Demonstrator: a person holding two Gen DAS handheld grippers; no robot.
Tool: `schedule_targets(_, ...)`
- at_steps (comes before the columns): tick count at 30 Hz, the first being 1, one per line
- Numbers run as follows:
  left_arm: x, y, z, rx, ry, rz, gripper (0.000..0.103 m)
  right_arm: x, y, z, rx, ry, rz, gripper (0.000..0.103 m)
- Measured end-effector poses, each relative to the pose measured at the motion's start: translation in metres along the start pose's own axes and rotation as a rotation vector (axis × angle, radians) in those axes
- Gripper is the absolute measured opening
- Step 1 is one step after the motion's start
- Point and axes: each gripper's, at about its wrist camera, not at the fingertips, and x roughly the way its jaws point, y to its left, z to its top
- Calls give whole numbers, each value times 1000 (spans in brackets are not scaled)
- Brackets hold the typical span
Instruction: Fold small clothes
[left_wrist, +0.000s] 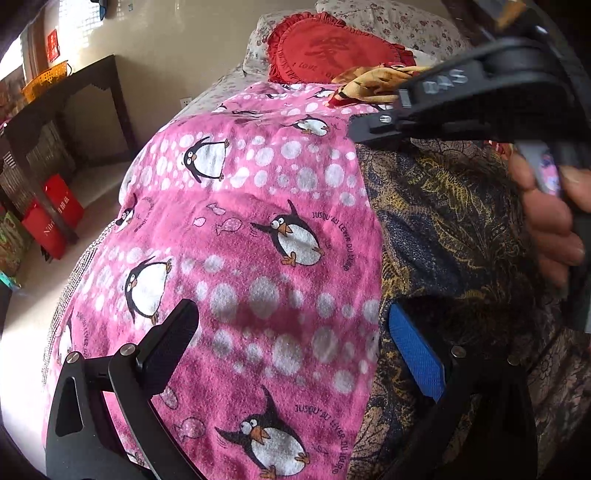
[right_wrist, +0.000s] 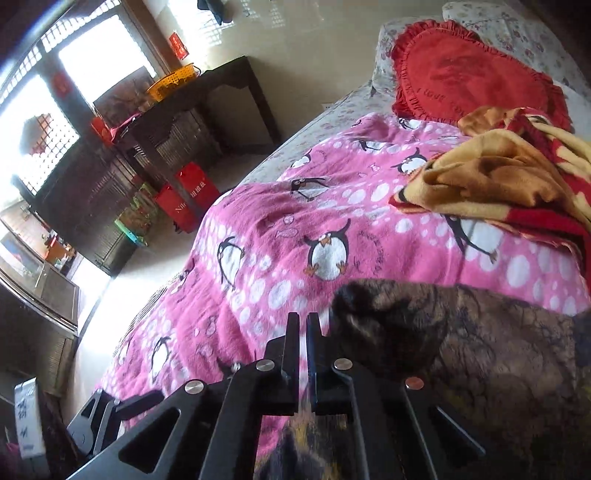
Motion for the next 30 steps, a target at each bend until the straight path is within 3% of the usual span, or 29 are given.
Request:
schedule_targets(3,-13,5,-4,18,-34,50,103,-56,-18,-31,7,-54,-72,11)
schedule_targets(5,-22,8,0,11,-63,60,103,-98,-40,-61,13,-85,-187,39)
schedule_targets(6,-27,8,3,-2,-82,53,103,-115,-52,-75,24,-98,-247,45)
schedule_targets(9,-35,-2,19,-11,-115,14,103,-166,-93,-130,108,-140,-433,48)
schedule_targets(14,-25,-43,45,54,-124,-16,103,-231,-171,-208,382,-175,-693,48)
schedule_targets(15,-22,-52,49,69,-119,-11,103,-241,-185,-218,445,-184,-715,48)
schedule_targets(18,-3,-71,61,80,-81,-20,103,-258,-217,-236,573,-239,-661,48)
schedule_targets(20,11,-78,65,69,-58,-25,103,-259,-223,-230,553,-276,-603,48)
schedule_targets(22,23,-85,68,68,-36,6,103,-249,-230,-219,510,-260,-609,48)
schedule_targets(24,32,-90,68,66,-20,28,103,-236,-235,-211,512,-221,-596,40)
schedule_targets(26,38,-92,68,67,-16,45,103,-237,-229,-201,465,-237,-592,6)
schedule_targets(28,42,-93,67,71,-12,65,103,-240,-223,-199,412,-248,-659,1)
schedule_targets(30,51,-91,65,65,15,79,103,-244,-236,-200,456,-269,-676,1)
